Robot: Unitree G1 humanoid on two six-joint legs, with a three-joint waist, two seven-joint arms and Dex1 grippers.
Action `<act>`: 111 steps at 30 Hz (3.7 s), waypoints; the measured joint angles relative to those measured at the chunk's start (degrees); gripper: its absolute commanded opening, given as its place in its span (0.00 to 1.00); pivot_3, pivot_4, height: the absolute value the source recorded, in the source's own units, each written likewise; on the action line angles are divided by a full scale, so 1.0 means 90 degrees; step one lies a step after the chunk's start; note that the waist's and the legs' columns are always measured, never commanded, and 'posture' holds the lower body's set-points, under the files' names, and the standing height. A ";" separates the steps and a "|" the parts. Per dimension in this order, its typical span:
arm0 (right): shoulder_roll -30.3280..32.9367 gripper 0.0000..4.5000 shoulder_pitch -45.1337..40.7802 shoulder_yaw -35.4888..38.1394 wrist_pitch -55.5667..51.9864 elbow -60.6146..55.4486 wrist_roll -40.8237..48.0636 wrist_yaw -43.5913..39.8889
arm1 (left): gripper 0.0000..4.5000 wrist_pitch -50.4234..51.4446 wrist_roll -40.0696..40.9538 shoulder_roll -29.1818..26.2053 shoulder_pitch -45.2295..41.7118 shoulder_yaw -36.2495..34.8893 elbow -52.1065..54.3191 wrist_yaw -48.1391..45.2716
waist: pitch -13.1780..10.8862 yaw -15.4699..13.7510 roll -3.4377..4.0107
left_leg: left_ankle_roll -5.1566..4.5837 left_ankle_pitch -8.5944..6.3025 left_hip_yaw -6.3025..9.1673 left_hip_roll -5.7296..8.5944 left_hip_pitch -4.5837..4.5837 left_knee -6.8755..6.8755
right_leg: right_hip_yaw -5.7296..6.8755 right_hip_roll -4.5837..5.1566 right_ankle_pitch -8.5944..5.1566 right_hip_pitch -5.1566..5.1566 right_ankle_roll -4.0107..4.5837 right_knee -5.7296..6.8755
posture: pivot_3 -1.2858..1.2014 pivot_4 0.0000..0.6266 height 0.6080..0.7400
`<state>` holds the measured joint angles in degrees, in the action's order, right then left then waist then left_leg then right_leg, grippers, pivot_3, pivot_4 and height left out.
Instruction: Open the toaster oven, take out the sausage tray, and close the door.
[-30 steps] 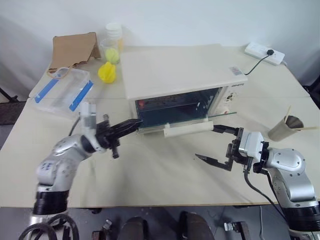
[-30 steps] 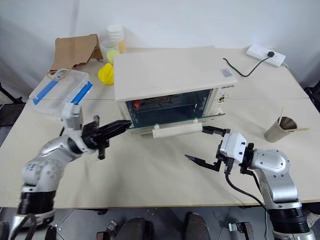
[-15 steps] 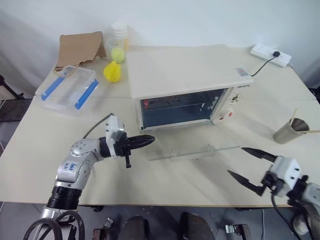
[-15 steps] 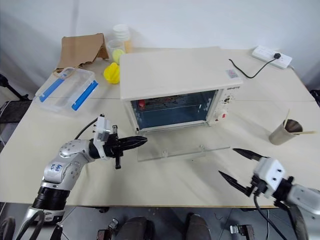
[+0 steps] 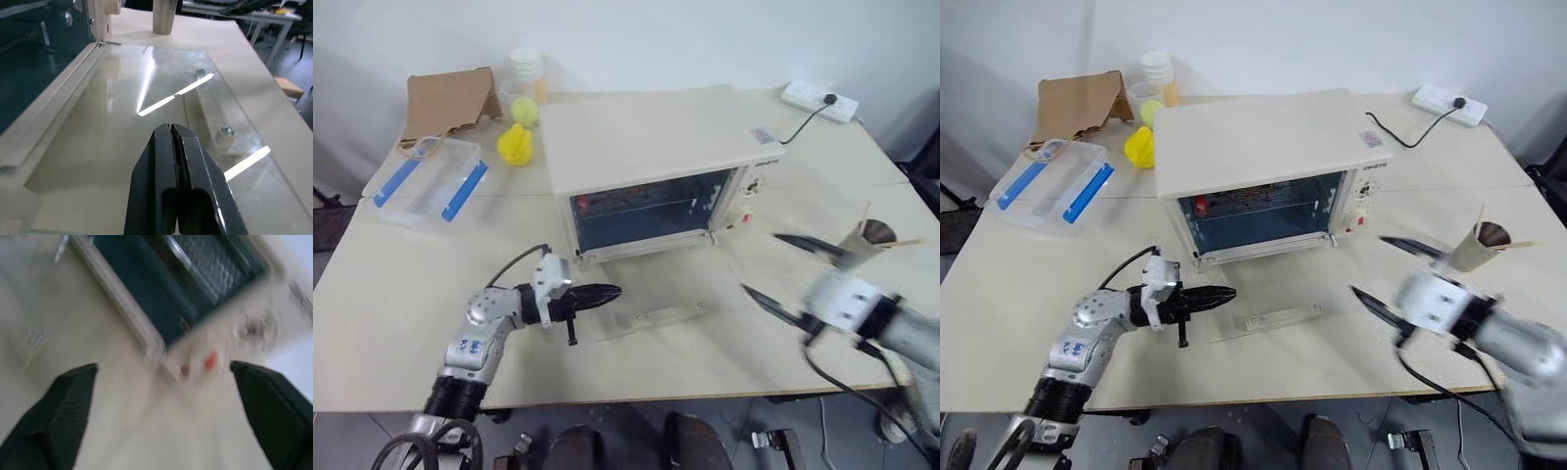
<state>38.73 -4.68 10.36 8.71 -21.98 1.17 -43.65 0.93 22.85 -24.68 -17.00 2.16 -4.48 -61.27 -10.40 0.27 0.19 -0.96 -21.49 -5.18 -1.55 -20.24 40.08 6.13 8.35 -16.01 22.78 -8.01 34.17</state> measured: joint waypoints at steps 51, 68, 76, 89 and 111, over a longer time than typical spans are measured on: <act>-0.1418 0.11 -0.4116 -0.3491 0.0024 0.4005 -0.4895 0.3121 | 0.85 0.2480 0.2496 -0.0172 -0.0615 -0.1379 0.1758 0.0841 | -0.0001 0.0173 -0.0002 | 0.0010 0.0000 0.0001 -0.0008 -0.0027 -0.0004 | 0.0057 0.0002 0.0001 0.0028 -0.0001 0.0035 | 0.52 0.24 1.00; -0.0984 0.11 -0.3558 -0.3432 0.0281 0.2996 -0.4432 0.2494 | 0.85 0.2198 0.2312 -0.0101 -0.0881 -0.1470 0.1171 0.1084 | -0.0001 0.0154 -0.0002 | 0.0018 0.0007 -0.0002 -0.0007 -0.0027 0.0001 | 0.0053 0.0000 0.0001 0.0028 0.0000 0.0035 | 0.52 0.24 1.00; -0.1149 0.11 -0.3288 -0.3270 -0.0297 0.2481 -0.4322 0.2258 | 0.85 0.2247 0.2283 -0.0108 -0.0923 -0.1433 0.1127 0.1037 | -0.0001 0.0155 -0.0003 | 0.0018 0.0007 -0.0002 -0.0007 -0.0027 0.0000 | 0.0053 0.0000 0.0001 0.0028 0.0001 0.0035 | 0.52 0.24 1.00; -0.1533 0.83 -0.3725 -0.3374 -0.0728 0.3098 -0.4642 0.2492 | 0.85 0.2353 0.2265 -0.0425 -0.0249 -0.1700 0.1164 0.0964 | -0.0002 0.0176 -0.0002 | 0.0018 0.0007 -0.0003 -0.0007 -0.0026 -0.0004 | 0.0052 0.0000 0.0000 0.0033 0.0001 0.0035 | 0.52 0.24 1.00; -0.1951 0.00 -0.4667 -0.3814 -0.0687 0.4580 -0.5177 0.3304 | 0.85 0.2121 0.2117 -0.0524 0.0177 -0.1751 0.1136 0.0836 | 0.0005 0.0232 -0.0014 | 0.0021 0.0007 0.0007 -0.0008 -0.0084 0.0000 | 0.0064 -0.0002 0.0001 0.0093 0.0001 0.0058 | 0.52 0.24 1.00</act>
<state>21.17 -46.68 -23.97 2.53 19.24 -45.42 -13.92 20.02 41.90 -29.40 -15.41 -13.60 5.74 -53.75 -10.35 2.36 0.06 -0.77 -21.43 -5.11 -1.62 -20.99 40.07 6.71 8.33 -16.00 23.61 -8.00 34.70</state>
